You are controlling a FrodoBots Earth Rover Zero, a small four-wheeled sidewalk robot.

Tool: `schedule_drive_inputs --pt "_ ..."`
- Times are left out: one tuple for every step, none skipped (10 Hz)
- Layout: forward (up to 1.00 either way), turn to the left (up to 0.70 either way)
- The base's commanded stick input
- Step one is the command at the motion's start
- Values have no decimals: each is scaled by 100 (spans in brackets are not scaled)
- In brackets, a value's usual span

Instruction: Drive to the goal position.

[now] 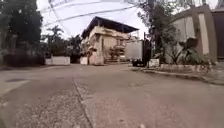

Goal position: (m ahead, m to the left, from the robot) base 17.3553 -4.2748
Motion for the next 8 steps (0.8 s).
schedule_drive_inputs --pt "85 0" --pt "85 0" --pt "85 0" --pt "85 0" --pt "85 0" --pt "85 0" --pt "85 0" --pt "85 0"
